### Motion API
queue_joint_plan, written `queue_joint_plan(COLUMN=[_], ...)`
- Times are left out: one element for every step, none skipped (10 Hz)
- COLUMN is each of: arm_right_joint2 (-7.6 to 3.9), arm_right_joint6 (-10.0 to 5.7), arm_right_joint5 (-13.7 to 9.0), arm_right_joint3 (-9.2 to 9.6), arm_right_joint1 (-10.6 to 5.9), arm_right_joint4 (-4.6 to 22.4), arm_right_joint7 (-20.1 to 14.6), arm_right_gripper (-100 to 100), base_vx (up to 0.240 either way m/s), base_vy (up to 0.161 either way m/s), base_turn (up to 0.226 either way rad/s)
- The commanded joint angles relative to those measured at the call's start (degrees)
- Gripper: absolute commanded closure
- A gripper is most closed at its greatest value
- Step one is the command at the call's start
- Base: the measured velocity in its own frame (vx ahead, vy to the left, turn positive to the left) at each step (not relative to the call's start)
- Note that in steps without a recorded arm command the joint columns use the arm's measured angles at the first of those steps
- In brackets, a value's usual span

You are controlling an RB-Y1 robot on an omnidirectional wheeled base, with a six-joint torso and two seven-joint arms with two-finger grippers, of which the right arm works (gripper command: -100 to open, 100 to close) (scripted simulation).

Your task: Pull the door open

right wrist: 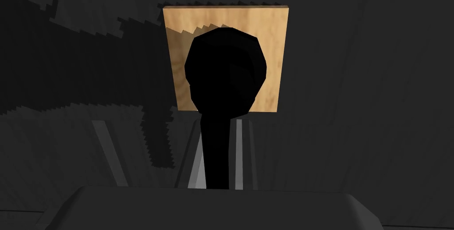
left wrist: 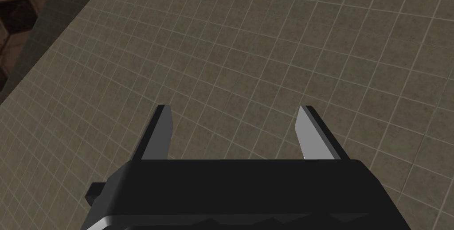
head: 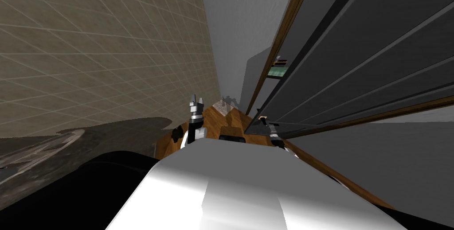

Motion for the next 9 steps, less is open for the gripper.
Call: queue_joint_plan(arm_right_joint2=[0.00, -0.62, -0.79, -1.17, -1.57, -1.77, -2.17, -2.56, -2.90], arm_right_joint6=[0.00, -1.71, -2.19, -3.24, -4.38, -4.95, -6.09, -7.17, -8.13], arm_right_joint5=[0.0, 0.5, 0.6, 0.9, 1.1, 1.3, 1.5, 1.8, 2.0], arm_right_joint3=[0.00, 0.26, 0.30, 0.38, 0.47, 0.51, 0.60, 0.69, 0.76], arm_right_joint1=[0.00, 1.11, 1.35, 1.87, 2.43, 2.72, 3.28, 3.82, 4.29], arm_right_joint4=[0.0, 0.3, 0.5, 0.7, 1.0, 1.2, 1.5, 1.8, 2.1], arm_right_joint7=[0.0, -0.9, -1.0, -1.4, -1.8, -2.0, -2.5, -2.9, -3.2], arm_right_gripper=[100, 100, 100, 100, 100, 100, 100, 100, 100], base_vx=[-0.084, -0.118, -0.186, -0.193, -0.206, -0.178, -0.177, -0.194, -0.212], base_vy=[-0.020, -0.041, -0.073, -0.068, -0.085, -0.078, -0.071, -0.069, -0.073], base_turn=[0.019, 0.174, 0.161, 0.133, 0.166, 0.119, 0.143, 0.156, 0.157])
